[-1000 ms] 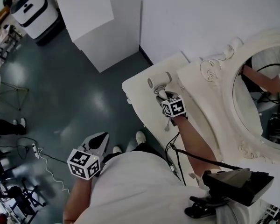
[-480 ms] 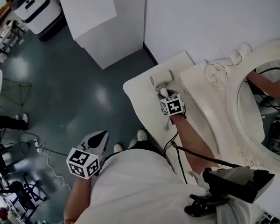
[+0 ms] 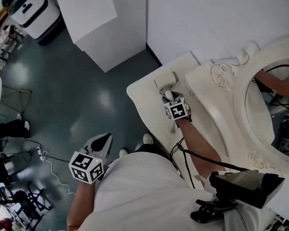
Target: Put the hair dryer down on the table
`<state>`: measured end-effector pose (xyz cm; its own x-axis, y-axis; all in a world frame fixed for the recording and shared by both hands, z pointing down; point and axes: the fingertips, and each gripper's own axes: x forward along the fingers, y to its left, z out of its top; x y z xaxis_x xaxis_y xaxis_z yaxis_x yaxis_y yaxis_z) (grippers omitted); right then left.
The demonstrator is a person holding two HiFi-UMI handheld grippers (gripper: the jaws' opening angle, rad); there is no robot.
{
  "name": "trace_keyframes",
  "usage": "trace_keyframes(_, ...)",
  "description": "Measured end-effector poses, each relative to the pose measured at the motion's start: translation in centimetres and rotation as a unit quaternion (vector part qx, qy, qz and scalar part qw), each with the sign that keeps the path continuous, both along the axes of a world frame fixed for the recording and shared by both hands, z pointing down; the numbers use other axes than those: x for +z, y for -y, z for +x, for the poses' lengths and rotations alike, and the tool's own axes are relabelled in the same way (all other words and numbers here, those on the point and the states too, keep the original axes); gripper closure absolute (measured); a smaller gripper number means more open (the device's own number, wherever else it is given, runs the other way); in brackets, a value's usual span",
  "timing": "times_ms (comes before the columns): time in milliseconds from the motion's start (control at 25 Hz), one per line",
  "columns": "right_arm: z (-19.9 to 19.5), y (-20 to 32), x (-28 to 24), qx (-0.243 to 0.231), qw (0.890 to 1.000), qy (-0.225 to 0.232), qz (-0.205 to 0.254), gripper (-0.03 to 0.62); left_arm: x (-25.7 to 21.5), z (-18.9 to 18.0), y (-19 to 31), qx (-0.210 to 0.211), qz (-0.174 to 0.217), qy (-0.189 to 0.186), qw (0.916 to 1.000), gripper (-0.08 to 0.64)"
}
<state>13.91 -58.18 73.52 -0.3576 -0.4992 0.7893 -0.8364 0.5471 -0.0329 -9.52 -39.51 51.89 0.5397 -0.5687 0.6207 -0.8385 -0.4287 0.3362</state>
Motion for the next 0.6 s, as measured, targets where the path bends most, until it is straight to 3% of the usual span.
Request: trace_keyframes(600,0.2,-0.3,-1.0,0.019,1.0,0.01,0.005,0.333,-0.3,-1.8,-0.9,0.018,0.005,-0.006,0.9998,0.557)
